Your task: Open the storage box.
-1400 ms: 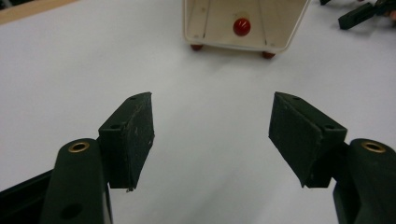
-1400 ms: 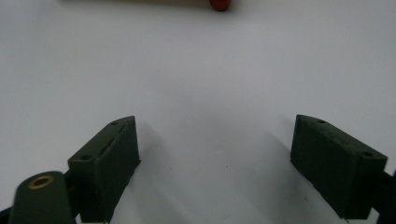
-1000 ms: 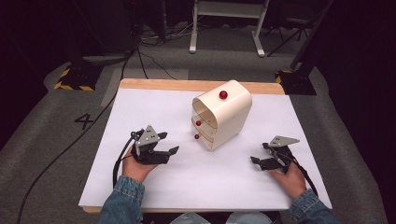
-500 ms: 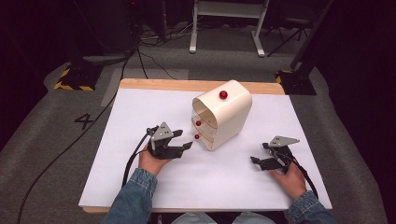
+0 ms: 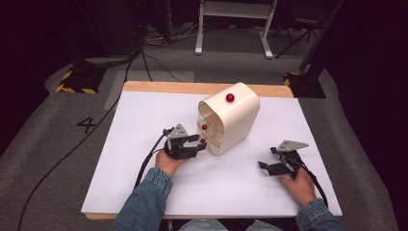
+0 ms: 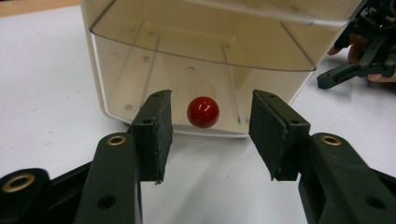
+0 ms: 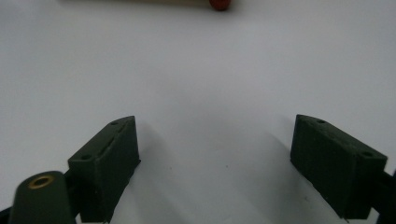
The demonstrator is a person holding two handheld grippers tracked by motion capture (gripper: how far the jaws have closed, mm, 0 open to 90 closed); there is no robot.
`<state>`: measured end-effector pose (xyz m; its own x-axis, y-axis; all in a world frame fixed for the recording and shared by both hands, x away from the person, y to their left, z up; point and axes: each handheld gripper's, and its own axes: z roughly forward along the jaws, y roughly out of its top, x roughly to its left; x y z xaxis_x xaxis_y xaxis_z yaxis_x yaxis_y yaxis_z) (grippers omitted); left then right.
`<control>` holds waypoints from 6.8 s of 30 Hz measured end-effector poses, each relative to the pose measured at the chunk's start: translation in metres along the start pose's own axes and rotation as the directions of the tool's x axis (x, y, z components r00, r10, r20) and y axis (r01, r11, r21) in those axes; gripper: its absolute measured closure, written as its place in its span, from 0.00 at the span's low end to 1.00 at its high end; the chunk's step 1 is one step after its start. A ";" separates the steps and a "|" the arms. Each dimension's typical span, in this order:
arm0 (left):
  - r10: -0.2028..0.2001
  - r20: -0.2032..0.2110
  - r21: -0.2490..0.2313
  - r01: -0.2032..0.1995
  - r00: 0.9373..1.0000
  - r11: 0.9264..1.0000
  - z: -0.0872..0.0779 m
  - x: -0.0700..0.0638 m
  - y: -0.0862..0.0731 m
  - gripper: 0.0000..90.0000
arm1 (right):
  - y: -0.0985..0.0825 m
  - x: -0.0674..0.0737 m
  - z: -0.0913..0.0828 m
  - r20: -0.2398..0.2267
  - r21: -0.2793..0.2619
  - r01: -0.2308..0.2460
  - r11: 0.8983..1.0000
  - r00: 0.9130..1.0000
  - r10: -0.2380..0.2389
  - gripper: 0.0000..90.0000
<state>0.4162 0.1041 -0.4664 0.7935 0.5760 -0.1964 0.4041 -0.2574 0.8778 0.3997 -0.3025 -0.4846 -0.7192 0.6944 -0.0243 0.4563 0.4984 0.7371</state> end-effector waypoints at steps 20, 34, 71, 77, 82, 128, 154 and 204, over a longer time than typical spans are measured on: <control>0.050 -0.025 0.057 -0.049 0.998 0.997 0.004 0.001 0.001 0.82 | 0.000 0.000 0.000 0.002 -0.001 0.002 1.000 1.000 -0.002 0.17; 0.061 -0.045 0.080 -0.058 0.997 0.995 -0.030 -0.005 -0.009 0.82 | 0.000 0.000 0.000 0.001 -0.002 0.002 1.000 1.000 -0.002 0.18; 0.054 -0.035 0.193 -0.047 0.998 0.980 -0.065 -0.005 -0.039 0.64 | 0.000 0.000 0.000 -0.004 -0.002 0.000 1.000 1.000 0.000 0.18; 0.013 -0.039 0.152 -0.007 0.999 0.988 -0.075 -0.003 -0.033 0.56 | 0.000 0.000 0.000 -0.004 -0.002 0.000 1.000 1.000 0.000 0.18; 0.008 -0.061 0.102 -0.002 0.998 0.995 -0.088 -0.002 -0.022 0.55 | 0.000 0.000 0.000 -0.004 -0.002 0.000 1.000 1.000 0.000 0.18; 0.038 -0.048 -0.030 -0.039 0.998 0.999 -0.027 -0.013 0.058 0.63 | 0.000 0.001 0.000 0.002 -0.001 0.001 1.000 1.000 -0.001 0.18; 0.096 -0.059 -0.026 -0.097 0.994 0.995 -0.055 -0.022 0.051 0.82 | 0.000 0.001 0.000 0.002 -0.002 0.001 1.000 1.000 -0.001 0.18; 0.090 -0.110 0.053 -0.085 0.990 0.995 -0.118 -0.029 0.004 0.51 | 0.000 0.000 0.000 -0.001 -0.002 0.001 1.000 1.000 -0.001 0.18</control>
<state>0.3411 0.1775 -0.4061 0.7719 0.6322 -0.0672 0.3587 -0.3457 0.8671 0.3994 -0.3025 -0.4846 -0.7205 0.6930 -0.0246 0.4541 0.4983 0.7385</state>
